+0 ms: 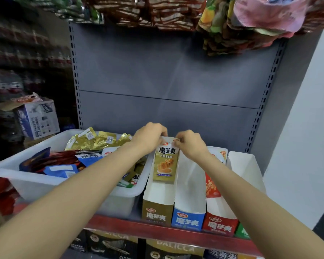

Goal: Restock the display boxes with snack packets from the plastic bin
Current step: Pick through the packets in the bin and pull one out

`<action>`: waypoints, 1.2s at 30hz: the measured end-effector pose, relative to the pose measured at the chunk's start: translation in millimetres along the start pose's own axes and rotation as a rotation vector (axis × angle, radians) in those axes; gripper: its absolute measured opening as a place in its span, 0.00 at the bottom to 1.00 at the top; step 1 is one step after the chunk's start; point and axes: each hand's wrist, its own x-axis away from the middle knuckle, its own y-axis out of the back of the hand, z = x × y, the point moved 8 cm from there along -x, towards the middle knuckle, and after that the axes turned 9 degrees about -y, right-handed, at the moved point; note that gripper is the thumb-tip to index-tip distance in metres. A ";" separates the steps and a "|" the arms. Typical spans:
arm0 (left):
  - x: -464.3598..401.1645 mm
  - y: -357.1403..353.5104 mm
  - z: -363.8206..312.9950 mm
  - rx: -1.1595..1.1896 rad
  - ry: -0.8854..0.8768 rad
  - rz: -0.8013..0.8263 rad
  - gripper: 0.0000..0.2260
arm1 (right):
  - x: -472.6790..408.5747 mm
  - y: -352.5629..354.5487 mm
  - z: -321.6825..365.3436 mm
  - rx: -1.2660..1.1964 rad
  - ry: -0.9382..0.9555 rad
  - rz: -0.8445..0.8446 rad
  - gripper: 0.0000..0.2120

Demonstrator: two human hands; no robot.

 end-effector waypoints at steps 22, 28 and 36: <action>-3.6 -16.8 8.8 0.104 0.075 0.050 0.09 | -10.9 -11.3 -8.9 -0.032 -0.039 -0.012 0.05; 21.1 20.2 6.9 0.106 0.093 -0.137 0.11 | 18.0 9.7 7.0 -0.174 0.038 -0.090 0.17; 103.9 69.5 13.8 0.336 0.028 -0.234 0.07 | 89.0 0.2 48.5 -0.467 0.132 -0.015 0.08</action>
